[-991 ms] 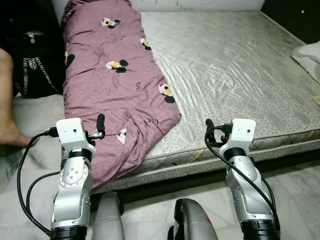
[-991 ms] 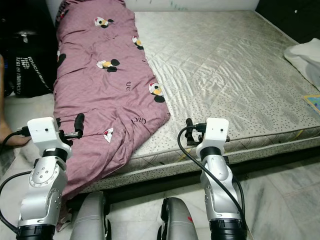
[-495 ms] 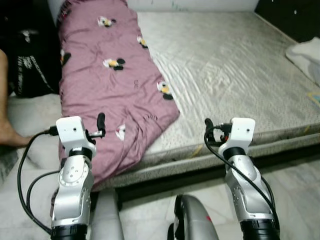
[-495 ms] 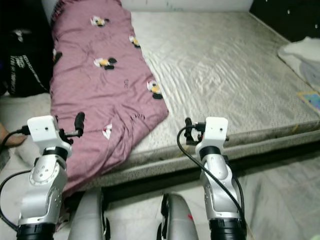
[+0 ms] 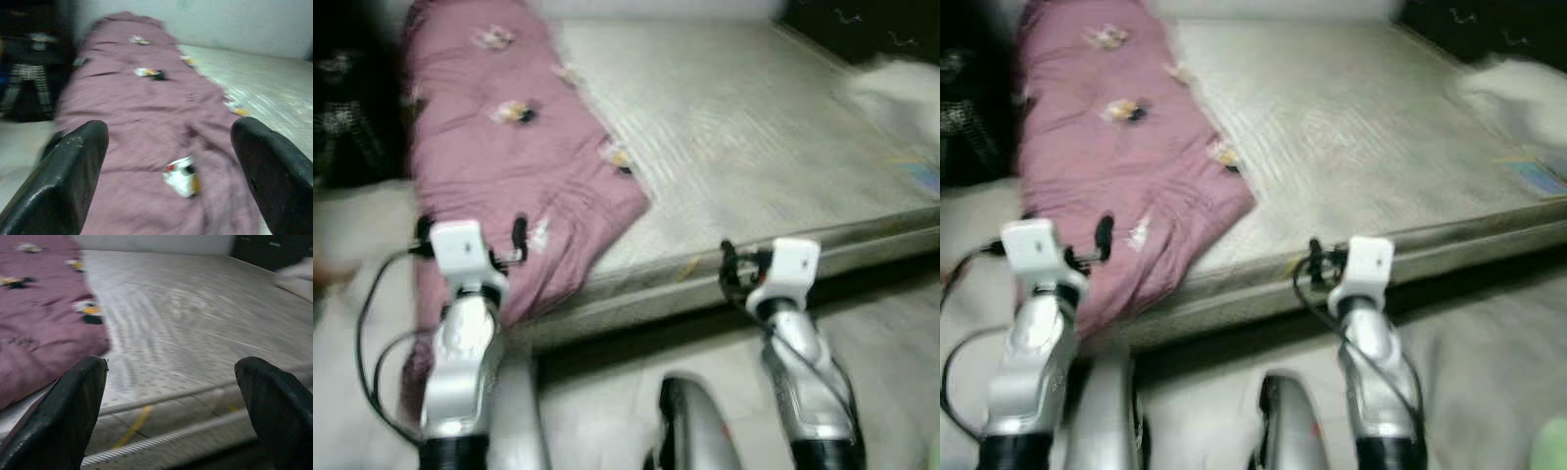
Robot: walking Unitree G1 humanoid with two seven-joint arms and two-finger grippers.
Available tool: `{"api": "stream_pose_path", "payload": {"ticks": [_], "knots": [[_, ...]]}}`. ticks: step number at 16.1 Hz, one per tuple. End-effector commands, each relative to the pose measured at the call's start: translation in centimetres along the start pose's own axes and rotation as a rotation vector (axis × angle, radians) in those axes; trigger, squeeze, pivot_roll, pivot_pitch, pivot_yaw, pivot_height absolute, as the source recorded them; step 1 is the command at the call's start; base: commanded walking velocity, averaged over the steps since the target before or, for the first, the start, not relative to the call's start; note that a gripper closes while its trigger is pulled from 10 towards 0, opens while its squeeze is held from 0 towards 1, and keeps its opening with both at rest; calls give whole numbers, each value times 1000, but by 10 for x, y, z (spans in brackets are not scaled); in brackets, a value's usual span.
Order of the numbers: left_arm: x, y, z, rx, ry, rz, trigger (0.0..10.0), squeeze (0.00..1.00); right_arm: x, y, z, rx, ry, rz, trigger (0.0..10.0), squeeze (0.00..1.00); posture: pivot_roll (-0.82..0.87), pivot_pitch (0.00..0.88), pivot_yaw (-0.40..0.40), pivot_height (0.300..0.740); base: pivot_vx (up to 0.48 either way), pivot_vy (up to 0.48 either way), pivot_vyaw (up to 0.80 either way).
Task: Clean up the room
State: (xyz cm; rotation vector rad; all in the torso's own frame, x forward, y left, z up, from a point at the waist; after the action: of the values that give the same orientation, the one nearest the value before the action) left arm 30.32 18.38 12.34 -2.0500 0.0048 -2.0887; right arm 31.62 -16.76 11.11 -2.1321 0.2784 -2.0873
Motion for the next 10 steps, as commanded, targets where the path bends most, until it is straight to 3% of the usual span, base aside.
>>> {"api": "stream_pose_path", "payload": {"ticks": [1,4,10], "knots": [[-7,3,-1,-12,-34,-1,10000,0,-5,4,-4,-16,-19,3,10000,0,-29,75,-77,555,0,0,0],[-7,2,-2,-12,-32,-7,10000,0,-5,4,-4,-17,-20,4,10000,0,-30,78,-77,555,0,0,0],[-7,2,-2,-18,-26,-18,10000,0,-6,4,-3,-17,-21,3,10000,0,-31,79,-78,555,351,0,0]]}}
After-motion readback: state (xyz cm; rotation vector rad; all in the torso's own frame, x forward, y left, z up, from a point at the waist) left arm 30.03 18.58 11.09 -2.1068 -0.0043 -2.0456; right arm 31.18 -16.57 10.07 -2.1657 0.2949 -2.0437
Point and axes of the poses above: a point about 5 cm out from each wrist's last joint towards the gripper, its own z axis pointing out of the wrist towards the gripper, its own x axis along the axis of the wrist's last joint, y = z × x, the point moved 3 cm from there along z, pointing out of the wrist towards the gripper, and after that the axes turned 13 degrees about z, right-handed, at the moved point
